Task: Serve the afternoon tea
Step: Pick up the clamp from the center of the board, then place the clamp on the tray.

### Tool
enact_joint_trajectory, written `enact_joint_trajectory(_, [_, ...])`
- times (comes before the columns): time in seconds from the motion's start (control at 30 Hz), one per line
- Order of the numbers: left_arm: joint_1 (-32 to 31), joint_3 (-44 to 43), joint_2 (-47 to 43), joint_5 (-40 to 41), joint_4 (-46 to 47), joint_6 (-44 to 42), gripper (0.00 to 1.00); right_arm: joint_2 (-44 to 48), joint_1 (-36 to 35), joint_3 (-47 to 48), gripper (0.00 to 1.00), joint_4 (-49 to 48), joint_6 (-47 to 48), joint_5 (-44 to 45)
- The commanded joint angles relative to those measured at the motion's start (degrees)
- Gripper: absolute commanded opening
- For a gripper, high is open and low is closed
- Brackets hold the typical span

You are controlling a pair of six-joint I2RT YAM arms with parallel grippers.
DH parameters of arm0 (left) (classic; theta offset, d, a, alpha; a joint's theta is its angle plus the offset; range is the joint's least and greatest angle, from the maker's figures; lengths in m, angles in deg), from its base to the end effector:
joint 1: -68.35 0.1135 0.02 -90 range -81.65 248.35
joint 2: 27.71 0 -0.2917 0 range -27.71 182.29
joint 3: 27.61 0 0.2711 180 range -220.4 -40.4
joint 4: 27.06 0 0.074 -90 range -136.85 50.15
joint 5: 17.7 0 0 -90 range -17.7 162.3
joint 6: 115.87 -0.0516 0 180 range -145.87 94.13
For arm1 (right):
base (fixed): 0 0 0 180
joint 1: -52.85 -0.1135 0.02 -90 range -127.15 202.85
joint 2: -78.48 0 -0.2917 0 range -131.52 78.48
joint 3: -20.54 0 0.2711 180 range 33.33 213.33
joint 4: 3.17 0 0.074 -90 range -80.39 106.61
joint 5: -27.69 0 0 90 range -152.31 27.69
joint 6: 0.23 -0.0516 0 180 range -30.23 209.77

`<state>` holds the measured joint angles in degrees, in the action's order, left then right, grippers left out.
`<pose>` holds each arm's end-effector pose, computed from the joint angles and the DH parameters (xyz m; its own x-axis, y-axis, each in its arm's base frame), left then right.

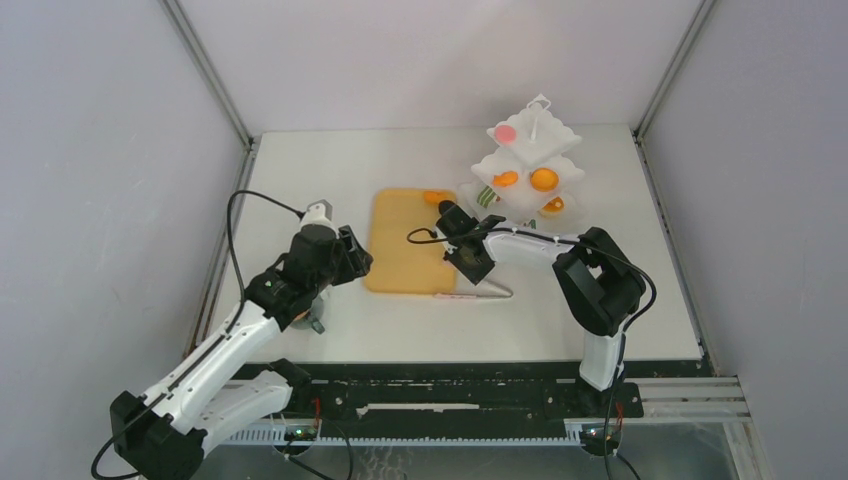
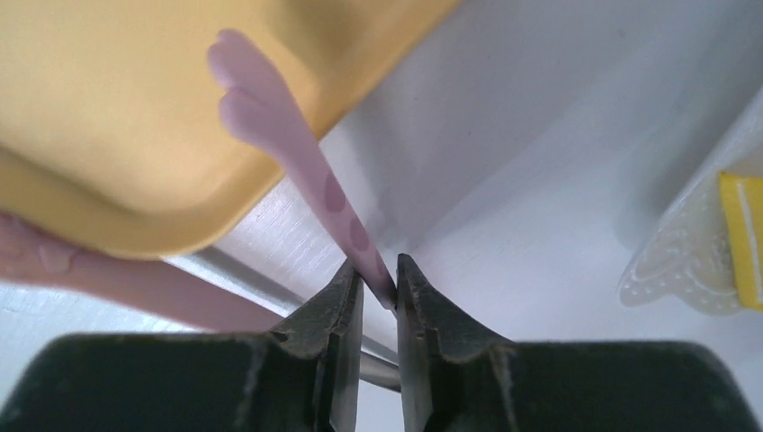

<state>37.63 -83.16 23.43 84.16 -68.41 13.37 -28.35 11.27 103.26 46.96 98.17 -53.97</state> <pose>0.1832 -0.0965 0.2867 -0.6271 -0.3475 -0.6972 -0.0490 0.9108 -0.4099 0.2936 0.2505 0.1616 -0.6206 -0.7438 -0.2483 -0.7256 0.6647 -0.1778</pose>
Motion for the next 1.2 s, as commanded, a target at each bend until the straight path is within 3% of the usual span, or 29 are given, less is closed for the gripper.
enact_joint_trajectory(0.0, [0.28,-0.84,-1.60,0.92,0.08,0.68,0.58,3.17,0.04,1.14,0.22,1.08,-3.21,-0.21])
enact_joint_trajectory(0.7, [0.34,-1.59,-2.49,0.80,0.25,0.43,0.58,10.16,-2.21,2.87,0.07,7.56,-7.76,-1.61])
enact_joint_trajectory(0.87, [0.31,-2.22,-1.96,0.98,0.02,-0.10,0.58,4.29,-3.74,13.53,0.07,12.38,-8.65,-0.54])
enact_joint_trajectory(1.17, [0.32,-3.20,-2.76,1.61,-1.46,-1.90,0.58,-17.69,-3.11,42.43,0.10,21.16,-12.09,2.46])
